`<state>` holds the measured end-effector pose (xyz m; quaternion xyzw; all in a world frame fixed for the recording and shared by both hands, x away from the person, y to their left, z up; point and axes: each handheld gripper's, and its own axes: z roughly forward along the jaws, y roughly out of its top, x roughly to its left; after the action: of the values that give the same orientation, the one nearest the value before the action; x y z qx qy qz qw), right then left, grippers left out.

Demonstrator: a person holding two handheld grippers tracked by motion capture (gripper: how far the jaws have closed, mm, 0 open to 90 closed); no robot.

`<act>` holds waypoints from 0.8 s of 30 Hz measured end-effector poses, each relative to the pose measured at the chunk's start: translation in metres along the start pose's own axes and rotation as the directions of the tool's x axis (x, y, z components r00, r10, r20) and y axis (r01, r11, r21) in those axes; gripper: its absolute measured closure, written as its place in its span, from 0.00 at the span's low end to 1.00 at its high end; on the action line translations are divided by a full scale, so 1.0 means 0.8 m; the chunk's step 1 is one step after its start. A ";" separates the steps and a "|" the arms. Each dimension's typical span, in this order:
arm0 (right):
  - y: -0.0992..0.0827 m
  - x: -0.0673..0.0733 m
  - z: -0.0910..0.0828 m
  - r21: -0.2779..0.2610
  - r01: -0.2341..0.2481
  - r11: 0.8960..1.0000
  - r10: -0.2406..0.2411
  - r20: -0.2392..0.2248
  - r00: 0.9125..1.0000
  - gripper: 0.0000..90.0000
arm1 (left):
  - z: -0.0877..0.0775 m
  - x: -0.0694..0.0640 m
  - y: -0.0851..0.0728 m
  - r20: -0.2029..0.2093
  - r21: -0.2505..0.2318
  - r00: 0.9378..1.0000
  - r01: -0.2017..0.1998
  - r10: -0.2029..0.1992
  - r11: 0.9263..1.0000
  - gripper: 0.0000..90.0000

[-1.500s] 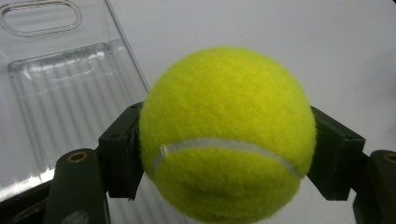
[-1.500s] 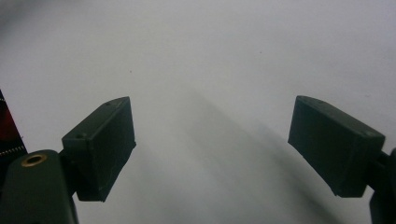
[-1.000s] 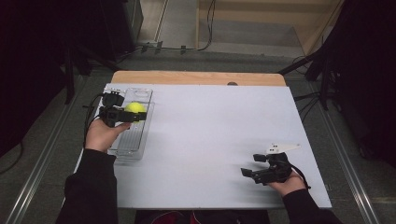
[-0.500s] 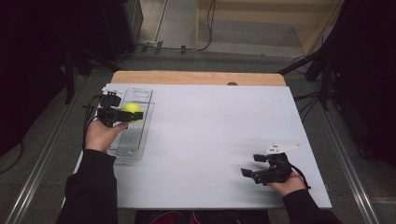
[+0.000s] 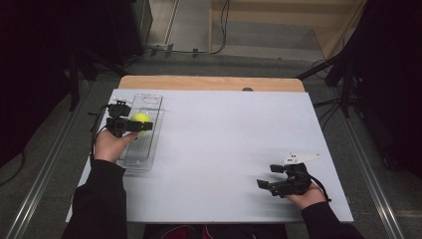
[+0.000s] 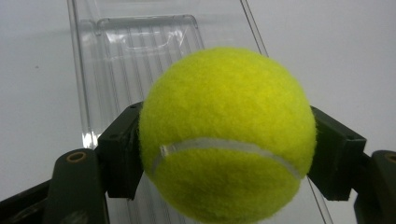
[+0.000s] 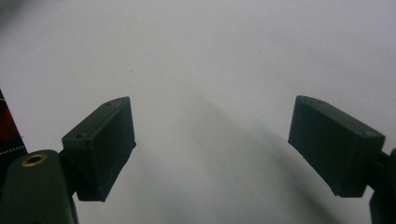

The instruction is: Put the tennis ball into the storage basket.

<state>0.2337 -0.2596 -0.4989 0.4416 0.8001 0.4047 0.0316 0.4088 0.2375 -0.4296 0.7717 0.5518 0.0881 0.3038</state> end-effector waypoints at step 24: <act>0.000 0.000 -0.002 -0.007 -0.002 1.000 0.002 -0.002 1.000 0.14 | -0.028 -0.027 0.008 0.123 -0.076 0.991 -0.039 0.049 0.996 0.18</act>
<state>0.2329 -0.2603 -0.4981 0.4420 0.7983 0.4078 0.0318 0.3951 0.2251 -0.4040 0.7759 0.5110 0.0669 0.3639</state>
